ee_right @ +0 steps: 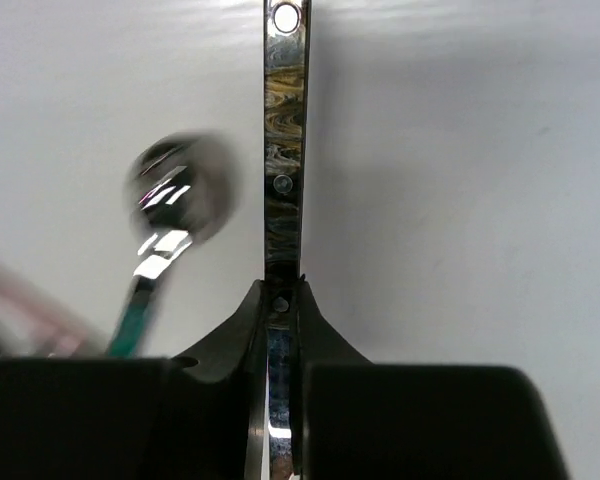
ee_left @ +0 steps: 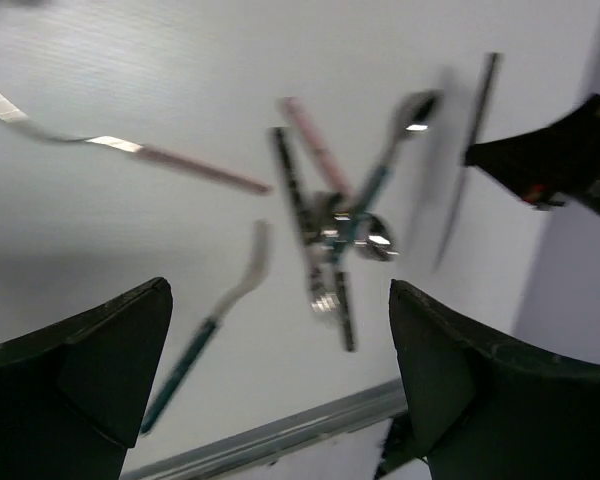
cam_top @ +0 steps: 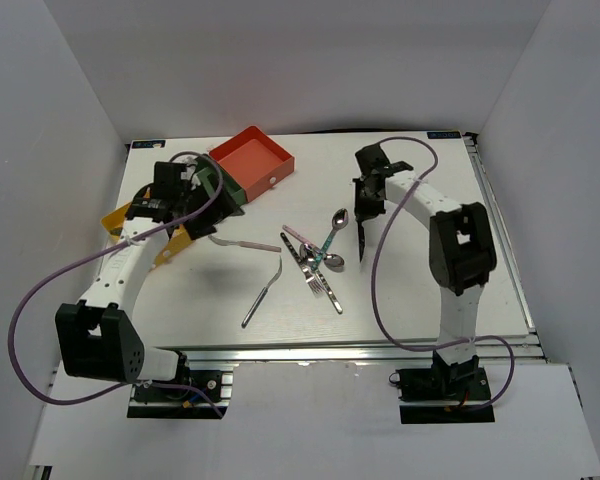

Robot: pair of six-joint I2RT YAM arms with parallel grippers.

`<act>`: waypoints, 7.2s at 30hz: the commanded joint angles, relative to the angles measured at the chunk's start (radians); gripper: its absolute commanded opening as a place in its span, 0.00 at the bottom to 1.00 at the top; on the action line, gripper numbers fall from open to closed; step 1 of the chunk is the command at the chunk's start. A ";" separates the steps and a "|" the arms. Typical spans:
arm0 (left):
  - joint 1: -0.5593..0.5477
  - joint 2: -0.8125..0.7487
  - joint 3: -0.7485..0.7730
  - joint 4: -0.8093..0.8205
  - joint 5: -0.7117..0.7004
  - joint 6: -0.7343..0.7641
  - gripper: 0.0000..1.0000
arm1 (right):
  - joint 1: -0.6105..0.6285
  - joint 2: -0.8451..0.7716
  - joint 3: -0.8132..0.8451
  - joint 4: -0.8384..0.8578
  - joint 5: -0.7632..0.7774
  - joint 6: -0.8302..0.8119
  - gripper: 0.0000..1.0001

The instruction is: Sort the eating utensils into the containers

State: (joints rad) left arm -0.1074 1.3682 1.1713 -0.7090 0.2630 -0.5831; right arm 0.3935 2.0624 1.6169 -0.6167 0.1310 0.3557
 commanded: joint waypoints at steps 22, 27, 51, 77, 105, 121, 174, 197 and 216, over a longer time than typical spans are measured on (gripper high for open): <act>-0.215 -0.003 -0.097 0.611 0.219 -0.380 0.63 | 0.301 -0.354 0.093 0.138 -0.614 0.091 0.00; -0.218 0.022 -0.102 0.580 0.228 -0.366 0.20 | 0.312 -0.360 0.104 0.167 -0.636 0.101 0.00; 0.436 0.389 0.510 -0.152 -0.628 -0.333 0.00 | 0.019 -0.585 -0.215 0.025 -0.501 0.146 0.89; 0.477 0.433 0.556 -0.104 -0.571 -0.299 0.82 | 0.080 -0.480 -0.178 0.015 -0.492 0.049 0.89; -0.440 -0.112 -0.186 -0.164 -0.180 0.097 0.92 | 0.015 -0.660 -0.423 0.015 -0.284 0.100 0.89; -0.469 0.048 -0.371 0.062 -0.232 0.058 0.66 | 0.015 -0.650 -0.396 0.034 -0.337 0.104 0.89; 0.038 0.738 0.774 -0.053 -0.548 0.450 0.05 | 0.004 -0.690 -0.374 -0.046 -0.387 0.058 0.89; -0.041 0.519 0.768 -0.105 -0.606 0.312 0.98 | 0.005 -0.673 -0.414 0.001 -0.427 0.074 0.89; -0.382 0.393 0.286 -0.190 -0.732 -0.622 0.98 | 0.005 -0.665 -0.428 -0.021 -0.277 0.072 0.89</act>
State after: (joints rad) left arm -0.4961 1.7634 1.4929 -0.9237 -0.4774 -1.0252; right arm 0.4030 1.4132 1.2034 -0.6487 -0.1619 0.4355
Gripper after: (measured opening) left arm 0.982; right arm 0.895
